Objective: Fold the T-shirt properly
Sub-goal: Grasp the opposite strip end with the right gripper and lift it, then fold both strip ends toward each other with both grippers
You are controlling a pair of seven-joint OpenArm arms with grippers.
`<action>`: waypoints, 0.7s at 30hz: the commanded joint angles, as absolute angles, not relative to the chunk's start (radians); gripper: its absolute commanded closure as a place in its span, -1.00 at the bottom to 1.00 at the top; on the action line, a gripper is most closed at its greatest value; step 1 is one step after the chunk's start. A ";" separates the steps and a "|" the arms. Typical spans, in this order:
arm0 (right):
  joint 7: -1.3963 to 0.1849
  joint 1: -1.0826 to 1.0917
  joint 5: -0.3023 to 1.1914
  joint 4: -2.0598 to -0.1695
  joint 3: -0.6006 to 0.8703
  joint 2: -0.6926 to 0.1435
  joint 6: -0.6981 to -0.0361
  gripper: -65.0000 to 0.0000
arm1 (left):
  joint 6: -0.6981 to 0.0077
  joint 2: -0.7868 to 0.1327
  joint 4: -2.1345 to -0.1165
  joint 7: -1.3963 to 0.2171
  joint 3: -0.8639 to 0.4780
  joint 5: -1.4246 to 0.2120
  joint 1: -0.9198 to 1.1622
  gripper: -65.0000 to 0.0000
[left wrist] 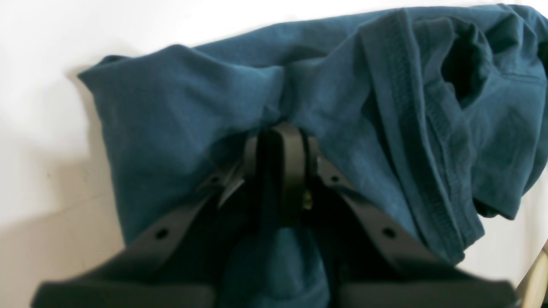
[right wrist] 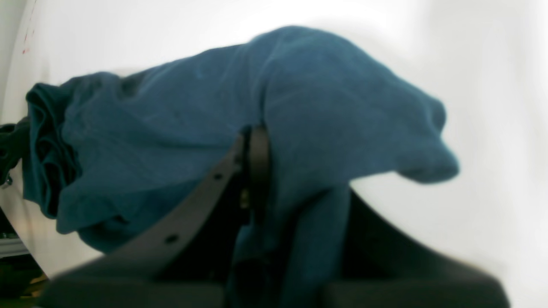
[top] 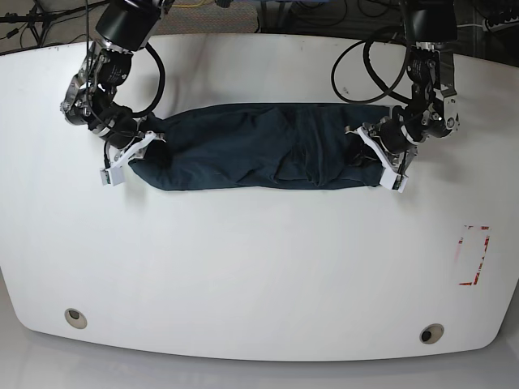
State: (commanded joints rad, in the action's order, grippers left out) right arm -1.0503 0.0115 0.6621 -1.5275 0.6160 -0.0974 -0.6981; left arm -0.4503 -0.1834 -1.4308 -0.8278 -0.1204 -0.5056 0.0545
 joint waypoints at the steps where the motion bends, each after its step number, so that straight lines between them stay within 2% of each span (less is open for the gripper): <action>1: -1.050 0.004 0.662 -1.549 0.615 -0.101 -0.698 0.99 | -0.450 -0.182 -1.429 -0.828 -0.120 -0.506 0.053 0.69; 7: -1.050 -0.031 0.662 -1.689 0.524 -0.139 -0.622 0.99 | -0.450 -0.180 -1.380 -0.828 -0.056 -0.506 0.002 0.64; 14: -1.050 -0.070 0.662 -1.905 0.367 -0.156 -0.483 0.97 | -0.450 -0.131 -1.282 -0.828 0.001 -0.507 -0.042 0.64; 21: -1.049 -0.062 0.662 -1.975 0.209 -0.156 -0.395 0.97 | -0.450 -0.090 -1.267 -0.826 0.044 -0.506 -0.073 0.64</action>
State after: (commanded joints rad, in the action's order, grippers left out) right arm -1.0487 -0.0621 0.6621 -1.9755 0.2094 -0.1557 -0.3951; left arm -0.4503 -0.0898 -1.2666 -0.8263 0.0437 -0.5056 -0.0729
